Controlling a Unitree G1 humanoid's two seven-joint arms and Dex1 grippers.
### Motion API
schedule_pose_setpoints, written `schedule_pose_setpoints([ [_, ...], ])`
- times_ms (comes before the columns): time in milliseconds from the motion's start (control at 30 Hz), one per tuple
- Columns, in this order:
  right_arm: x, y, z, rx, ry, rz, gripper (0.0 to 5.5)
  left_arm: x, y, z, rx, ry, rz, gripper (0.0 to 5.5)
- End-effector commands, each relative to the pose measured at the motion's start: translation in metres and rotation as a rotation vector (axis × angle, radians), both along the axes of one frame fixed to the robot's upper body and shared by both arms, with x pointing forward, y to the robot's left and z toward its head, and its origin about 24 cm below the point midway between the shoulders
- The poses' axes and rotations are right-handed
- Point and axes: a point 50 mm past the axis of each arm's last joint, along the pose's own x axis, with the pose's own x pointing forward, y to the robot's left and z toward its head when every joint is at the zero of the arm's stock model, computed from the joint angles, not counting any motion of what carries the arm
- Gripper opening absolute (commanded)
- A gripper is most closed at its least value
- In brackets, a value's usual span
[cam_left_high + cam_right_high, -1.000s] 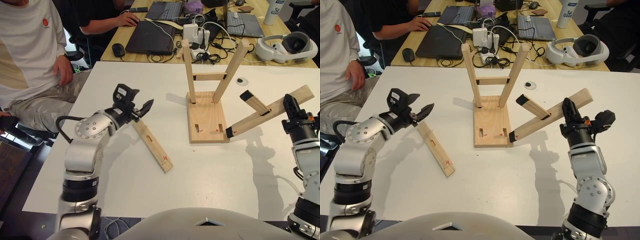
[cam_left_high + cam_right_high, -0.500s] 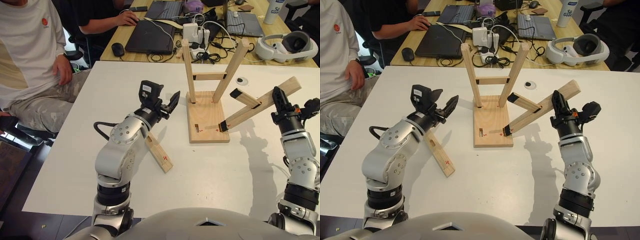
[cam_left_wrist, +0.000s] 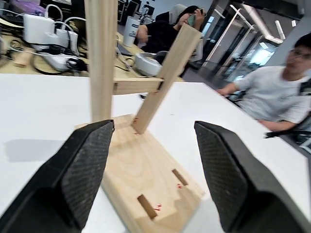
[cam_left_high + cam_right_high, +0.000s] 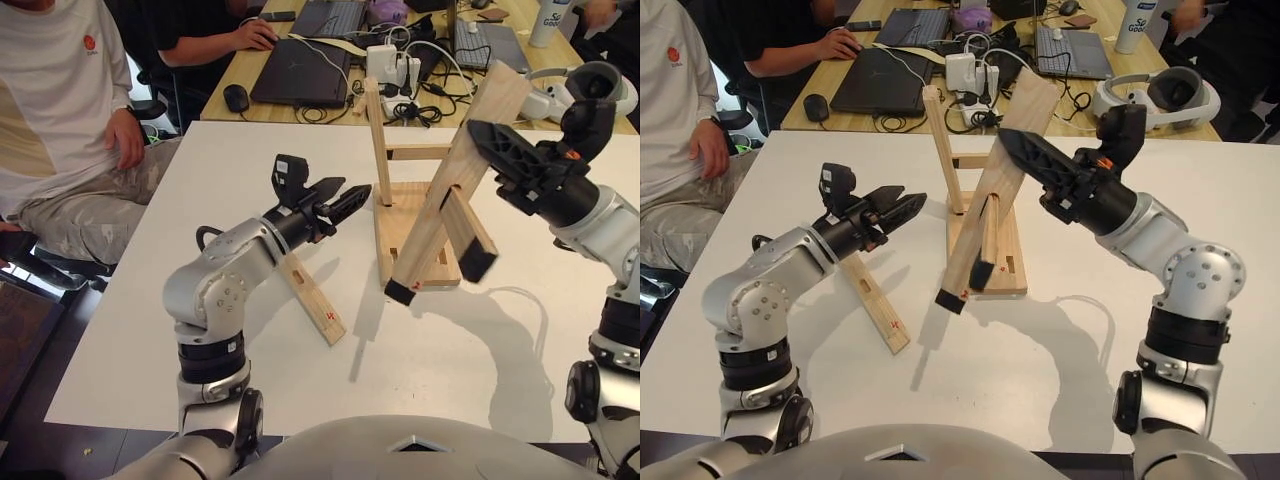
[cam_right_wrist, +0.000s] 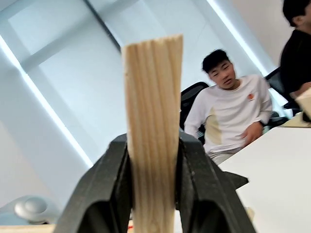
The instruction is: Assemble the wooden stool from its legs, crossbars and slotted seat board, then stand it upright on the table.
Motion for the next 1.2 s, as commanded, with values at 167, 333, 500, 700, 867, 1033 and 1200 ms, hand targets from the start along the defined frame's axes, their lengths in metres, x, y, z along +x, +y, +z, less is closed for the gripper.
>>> schedule_pose_setpoints([
  [167,0.011,0.006,0.039,0.029,-0.072,0.267,1.00,-0.002,0.006,0.052,-0.281,-0.035,-0.356,3.06],
  [333,0.014,0.014,0.047,0.029,-0.087,0.364,1.00,-0.002,-0.005,0.063,-0.289,-0.062,-0.428,3.06],
  [500,0.016,0.018,0.040,-0.092,-0.112,0.417,1.00,0.003,-0.007,0.069,-0.219,-0.065,-0.463,3.06],
  [700,0.010,0.015,0.023,-0.247,-0.157,0.487,1.00,0.004,0.005,0.073,-0.159,-0.102,-0.439,3.06],
  [867,0.013,0.014,0.015,-0.315,-0.183,0.469,1.00,-0.001,0.004,0.072,-0.125,-0.106,-0.460,3.06],
  [1033,0.019,0.013,0.016,-0.327,-0.193,0.457,1.00,-0.011,0.000,0.069,-0.092,-0.113,-0.513,3.06],
  [1200,0.021,0.017,0.012,-0.340,-0.197,0.467,1.00,-0.012,-0.008,0.073,-0.093,-0.135,-0.525,3.06],
])
